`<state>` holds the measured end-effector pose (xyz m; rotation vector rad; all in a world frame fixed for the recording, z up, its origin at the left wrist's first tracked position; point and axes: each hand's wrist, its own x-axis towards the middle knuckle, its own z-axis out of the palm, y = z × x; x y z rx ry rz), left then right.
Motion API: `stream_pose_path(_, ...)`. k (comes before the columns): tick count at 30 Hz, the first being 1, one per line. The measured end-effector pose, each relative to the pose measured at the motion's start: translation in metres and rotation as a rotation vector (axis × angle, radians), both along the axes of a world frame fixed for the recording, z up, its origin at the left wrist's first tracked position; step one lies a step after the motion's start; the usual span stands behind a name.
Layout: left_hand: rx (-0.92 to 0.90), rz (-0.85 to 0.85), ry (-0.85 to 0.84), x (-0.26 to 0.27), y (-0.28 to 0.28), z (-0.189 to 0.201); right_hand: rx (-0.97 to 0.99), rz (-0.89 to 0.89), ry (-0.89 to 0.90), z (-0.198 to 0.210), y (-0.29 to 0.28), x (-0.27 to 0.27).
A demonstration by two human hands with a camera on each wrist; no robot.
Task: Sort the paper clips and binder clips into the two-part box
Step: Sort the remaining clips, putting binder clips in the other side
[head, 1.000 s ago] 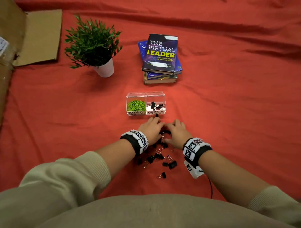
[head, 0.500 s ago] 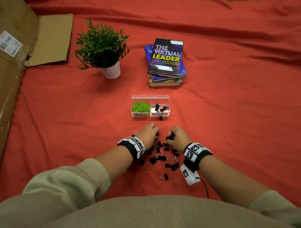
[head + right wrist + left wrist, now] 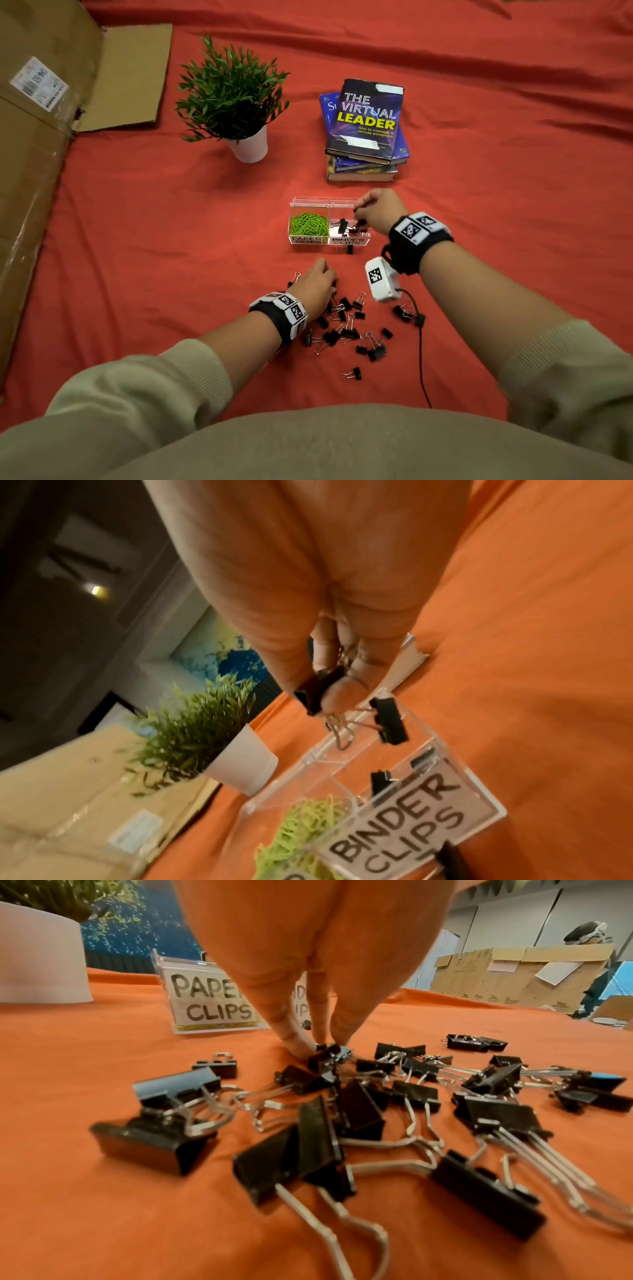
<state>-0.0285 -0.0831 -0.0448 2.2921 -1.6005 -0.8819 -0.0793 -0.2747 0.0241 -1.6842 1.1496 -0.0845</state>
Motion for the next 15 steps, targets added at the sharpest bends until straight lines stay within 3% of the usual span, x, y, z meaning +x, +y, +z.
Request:
stream_pose_path(7,0.017,-0.093,-0.031,0.001,0.004,0.0,-0.287,0.186,0.132,-0.014,0.01,0.013)
stream_pose_path(13,0.021,-0.109,-0.074,-0.001,0.001,0.001,-0.502,0.36,0.101,0.001,0.032,-0.014)
stream_pose_path(15,0.021,-0.11,-0.084,-0.002,0.001,0.003,-0.475,0.467,0.131,-0.003,0.048,-0.029)
